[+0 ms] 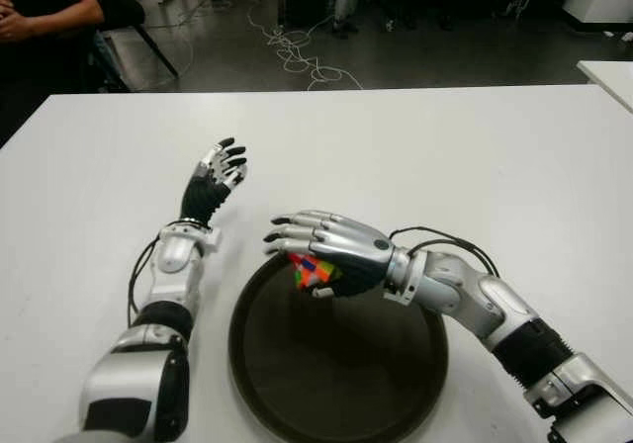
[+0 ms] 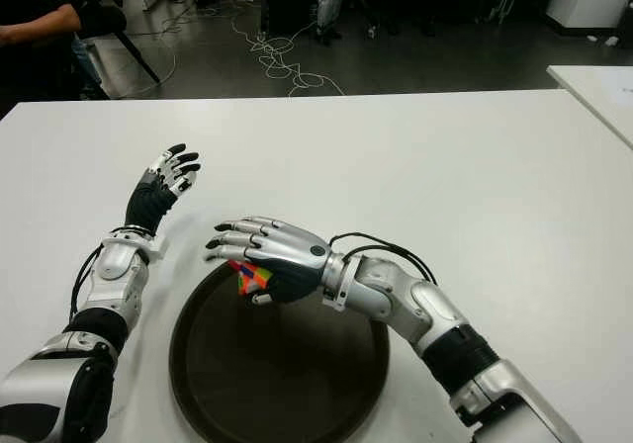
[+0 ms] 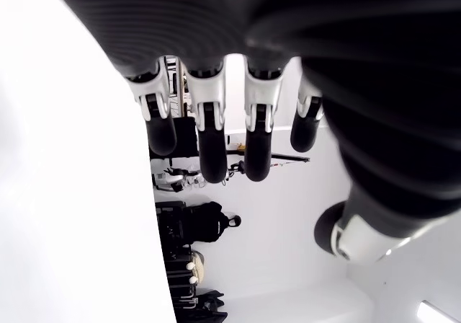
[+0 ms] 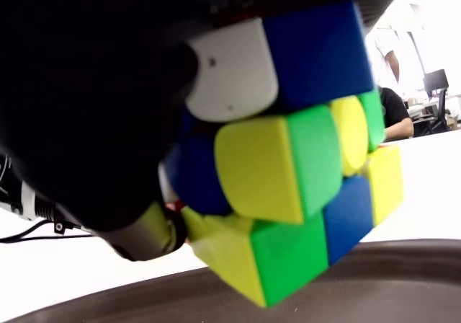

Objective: Pick up the Rubik's Cube and put it in the plate

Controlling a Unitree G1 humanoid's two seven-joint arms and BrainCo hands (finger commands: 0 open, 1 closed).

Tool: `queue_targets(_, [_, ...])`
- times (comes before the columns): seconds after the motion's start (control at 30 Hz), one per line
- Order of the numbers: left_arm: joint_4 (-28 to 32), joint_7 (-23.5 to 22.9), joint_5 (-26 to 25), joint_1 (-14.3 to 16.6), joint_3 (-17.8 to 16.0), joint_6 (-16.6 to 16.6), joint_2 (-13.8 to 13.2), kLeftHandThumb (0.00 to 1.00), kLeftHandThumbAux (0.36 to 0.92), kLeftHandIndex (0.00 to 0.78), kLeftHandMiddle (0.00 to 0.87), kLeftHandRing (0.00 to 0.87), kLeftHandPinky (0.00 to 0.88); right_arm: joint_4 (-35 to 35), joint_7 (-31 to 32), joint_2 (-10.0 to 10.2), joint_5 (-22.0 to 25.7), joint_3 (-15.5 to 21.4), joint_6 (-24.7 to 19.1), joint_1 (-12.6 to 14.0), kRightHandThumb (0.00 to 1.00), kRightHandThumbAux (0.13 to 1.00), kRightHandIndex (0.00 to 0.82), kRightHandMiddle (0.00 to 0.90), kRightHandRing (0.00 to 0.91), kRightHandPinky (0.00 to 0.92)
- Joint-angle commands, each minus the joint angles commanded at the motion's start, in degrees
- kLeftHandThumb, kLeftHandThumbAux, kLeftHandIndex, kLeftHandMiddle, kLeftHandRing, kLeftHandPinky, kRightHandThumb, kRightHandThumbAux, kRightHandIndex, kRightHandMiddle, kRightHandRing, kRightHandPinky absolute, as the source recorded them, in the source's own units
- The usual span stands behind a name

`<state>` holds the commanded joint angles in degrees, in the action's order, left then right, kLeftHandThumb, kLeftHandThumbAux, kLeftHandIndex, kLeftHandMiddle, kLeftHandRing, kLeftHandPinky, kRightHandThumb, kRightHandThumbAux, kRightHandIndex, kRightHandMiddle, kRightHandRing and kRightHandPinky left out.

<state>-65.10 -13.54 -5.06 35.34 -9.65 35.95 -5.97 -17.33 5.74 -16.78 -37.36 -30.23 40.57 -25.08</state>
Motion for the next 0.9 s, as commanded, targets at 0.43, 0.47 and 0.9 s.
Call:
queue_targets(0.43, [-0.1, -1.9, -1.2, 0.4, -0.9, -0.5, 0.2, 0.075, 0.658, 0.144, 0.212, 0.170, 0.116, -3.1, -0.5, 1.5, 1.5, 0.4, 0.2, -0.3, 0.224, 0.803, 0.000, 0.000, 0.000, 0.000])
queue_targets(0.47, [-0.1, -1.9, -1.2, 0.4, -0.9, -0.5, 0.2, 0.076, 0.663, 0.145, 0.213, 0.172, 0.119, -3.2, -0.6, 1.5, 1.4, 0.5, 0.2, -0.3, 0.218, 0.802, 0.000, 0.000, 0.000, 0.000])
queue_targets(0.9, [-0.3, -1.0, -0.8, 0.6, -0.6, -0.5, 0.0, 0.076, 0.672, 0.146, 0.219, 0.179, 0.129, -4.7, -1.7, 1.6, 0.8, 0.4, 1.0, -1.2, 0.229, 0.789, 0.000, 0.000, 0.000, 0.000])
